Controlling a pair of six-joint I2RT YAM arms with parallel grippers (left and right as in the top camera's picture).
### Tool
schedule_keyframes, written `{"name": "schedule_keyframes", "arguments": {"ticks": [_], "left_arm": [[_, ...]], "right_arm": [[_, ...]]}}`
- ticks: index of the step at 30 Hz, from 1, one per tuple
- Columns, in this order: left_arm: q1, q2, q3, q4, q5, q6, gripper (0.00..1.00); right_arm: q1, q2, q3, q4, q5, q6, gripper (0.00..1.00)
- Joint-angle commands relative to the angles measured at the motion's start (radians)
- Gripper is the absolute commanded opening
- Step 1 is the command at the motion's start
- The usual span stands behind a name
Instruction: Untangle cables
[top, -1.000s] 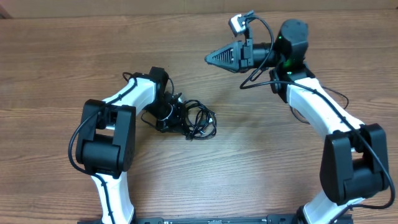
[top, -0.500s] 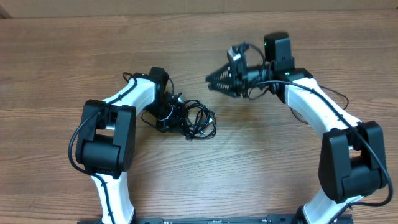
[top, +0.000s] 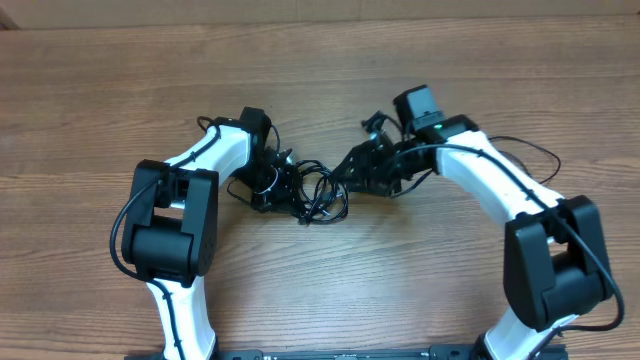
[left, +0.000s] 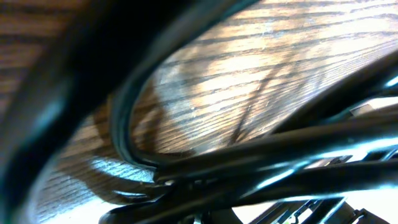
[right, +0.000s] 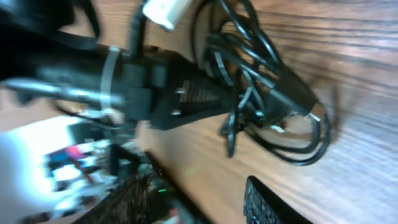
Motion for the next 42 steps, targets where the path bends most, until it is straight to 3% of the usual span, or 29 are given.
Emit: {"name": "schedule_keyframes", "arguments": {"ticks": [1, 9, 22, 29, 38, 39, 42], "left_arm": [[-0.008, 0.047, -0.043, 0.023, -0.138, -0.002, 0.06], [-0.008, 0.047, -0.043, 0.023, -0.138, -0.002, 0.07], [-0.008, 0.047, -0.043, 0.024, -0.138, -0.002, 0.04], [-0.008, 0.047, -0.043, 0.024, -0.138, -0.002, 0.04], [-0.008, 0.047, -0.043, 0.024, -0.138, -0.002, 0.04], [-0.008, 0.047, -0.043, 0.024, -0.138, -0.002, 0.04], [-0.008, 0.047, -0.043, 0.024, -0.138, -0.002, 0.04]], "right_arm": [[0.072, 0.003, 0.003, 0.000, 0.208, -0.018, 0.49], [0.212, 0.003, 0.003, 0.040, 0.457, 0.087, 0.50], [0.257, 0.020, 0.003, 0.147, 0.556, 0.222, 0.49], [0.255, 0.031, 0.002, 0.147, 0.554, 0.266, 0.43], [0.255, 0.031, 0.001, 0.140, 0.454, 0.261, 0.13], [0.247, 0.031, 0.002, 0.130, 0.412, 0.249, 0.04], [0.212, 0.028, 0.005, 0.148, 0.265, 0.174, 0.04]]}}
